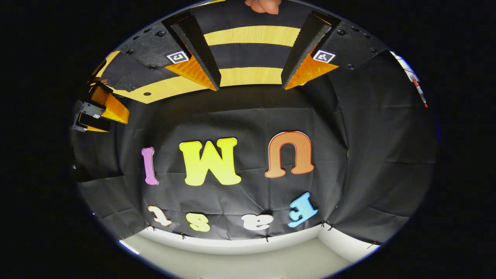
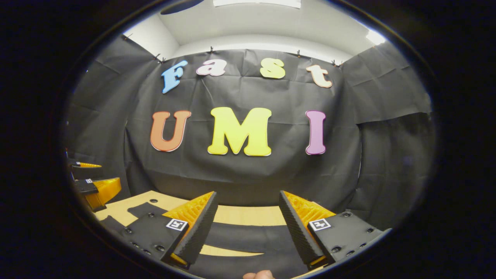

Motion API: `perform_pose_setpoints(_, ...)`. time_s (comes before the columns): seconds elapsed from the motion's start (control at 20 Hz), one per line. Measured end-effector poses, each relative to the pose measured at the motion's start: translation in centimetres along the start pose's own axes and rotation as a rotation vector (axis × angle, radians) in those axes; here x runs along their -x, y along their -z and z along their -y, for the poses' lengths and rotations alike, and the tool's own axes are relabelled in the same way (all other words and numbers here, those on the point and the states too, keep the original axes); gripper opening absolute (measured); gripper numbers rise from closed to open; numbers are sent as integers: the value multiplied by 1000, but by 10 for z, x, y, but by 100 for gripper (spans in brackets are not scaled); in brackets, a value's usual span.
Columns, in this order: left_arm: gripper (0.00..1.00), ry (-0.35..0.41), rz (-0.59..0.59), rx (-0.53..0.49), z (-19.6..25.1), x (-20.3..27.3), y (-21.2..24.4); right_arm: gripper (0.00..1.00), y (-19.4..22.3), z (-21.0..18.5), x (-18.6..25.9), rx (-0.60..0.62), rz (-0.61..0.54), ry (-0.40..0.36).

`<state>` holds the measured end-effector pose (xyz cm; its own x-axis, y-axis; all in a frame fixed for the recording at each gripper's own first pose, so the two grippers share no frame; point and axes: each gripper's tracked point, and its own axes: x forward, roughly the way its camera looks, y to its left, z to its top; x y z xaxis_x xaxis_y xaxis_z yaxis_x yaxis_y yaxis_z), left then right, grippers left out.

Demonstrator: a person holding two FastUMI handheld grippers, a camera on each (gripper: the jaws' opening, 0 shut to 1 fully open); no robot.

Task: Grasp the waist and the cuffs of the jeans and fold them to make the two legs overlap; first hold the waist and fold one-third of the jeans toward the cuffs, then hold the cuffs and fold the remaining one-third in the same direction to finish folding.

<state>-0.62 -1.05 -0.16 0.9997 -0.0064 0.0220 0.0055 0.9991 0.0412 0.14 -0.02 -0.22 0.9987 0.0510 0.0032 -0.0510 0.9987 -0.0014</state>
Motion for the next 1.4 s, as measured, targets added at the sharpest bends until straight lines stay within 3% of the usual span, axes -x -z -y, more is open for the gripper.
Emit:
perform_pose_setpoints(0.5, 100, -42, -6, -17, -8, -2, -1, 97, -2, 4, -7, 7, 7, -30)
perform_pose_setpoints(0.75, 100, -109, -151, 75, -49, 17, 39, 97, 3, 2, -10, 6, -18, -49)
perform_pose_setpoints(0.85, 100, -136, -272, 191, -72, 32, 72, 97, 6, 3, -12, 11, -29, -49)
perform_pose_setpoints(0.95, 100, -206, -435, 386, -96, 58, 116, 96, 10, 7, -11, 6, -39, -36)
perform_pose_setpoints(1.15, 100, -426, -699, 791, -139, 110, 199, 98, 19, 23, -5, -15, -70, 2)
perform_pose_setpoints(1.25, 99, -519, -771, 989, -151, 128, 226, 98, 22, 31, -6, -13, -79, 23)
perform_pose_setpoints(1.4, 99, -590, -808, 1168, -157, 146, 244, 98, 23, 42, -7, -5, -84, 53)
